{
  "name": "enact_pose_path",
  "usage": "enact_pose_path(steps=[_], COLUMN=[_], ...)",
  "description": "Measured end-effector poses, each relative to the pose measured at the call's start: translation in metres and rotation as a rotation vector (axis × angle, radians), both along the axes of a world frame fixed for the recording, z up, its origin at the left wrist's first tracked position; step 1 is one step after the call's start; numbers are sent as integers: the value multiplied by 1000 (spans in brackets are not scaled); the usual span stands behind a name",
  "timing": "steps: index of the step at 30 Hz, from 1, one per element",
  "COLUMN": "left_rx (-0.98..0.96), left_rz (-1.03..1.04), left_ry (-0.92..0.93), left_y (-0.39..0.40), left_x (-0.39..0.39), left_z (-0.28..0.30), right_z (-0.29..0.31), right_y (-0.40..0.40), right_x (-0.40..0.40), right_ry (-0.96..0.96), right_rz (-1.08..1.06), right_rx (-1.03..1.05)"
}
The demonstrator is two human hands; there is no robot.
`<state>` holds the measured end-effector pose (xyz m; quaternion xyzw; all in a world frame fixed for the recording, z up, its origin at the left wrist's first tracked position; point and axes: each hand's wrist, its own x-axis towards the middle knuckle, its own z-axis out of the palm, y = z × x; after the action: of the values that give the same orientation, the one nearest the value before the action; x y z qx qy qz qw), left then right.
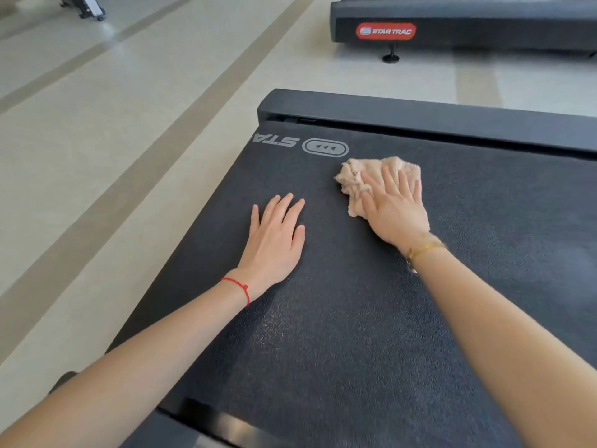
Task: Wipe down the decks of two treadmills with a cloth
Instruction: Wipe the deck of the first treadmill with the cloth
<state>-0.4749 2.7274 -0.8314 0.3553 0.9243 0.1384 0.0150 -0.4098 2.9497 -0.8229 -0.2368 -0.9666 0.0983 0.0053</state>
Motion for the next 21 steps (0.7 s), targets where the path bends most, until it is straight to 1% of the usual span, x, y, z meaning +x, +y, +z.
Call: enact_pose_path(steps=[2, 8, 11, 15, 18, 21], left_rx=[-14, -48, -58, -29, -4, 9], left_rz=[13, 26, 21, 0, -4, -7], left_ry=[23, 66, 72, 56, 52, 36], left_y=[2, 5, 5, 1, -2, -4], left_x=[1, 4, 4, 1, -1, -1], left_z=[-2, -5, -5, -7, -8, -6], right_z=[-1, 3, 5, 1, -1, 0], right_y=[2, -5, -15, -7, 10, 46], right_x=[-26, -98, -136, -151, -141, -118], right_ry=[13, -13, -28, 0, 29, 53], right_rz=[15, 253, 325, 319, 267, 175], right_rx=[6, 13, -5, -25, 1, 24])
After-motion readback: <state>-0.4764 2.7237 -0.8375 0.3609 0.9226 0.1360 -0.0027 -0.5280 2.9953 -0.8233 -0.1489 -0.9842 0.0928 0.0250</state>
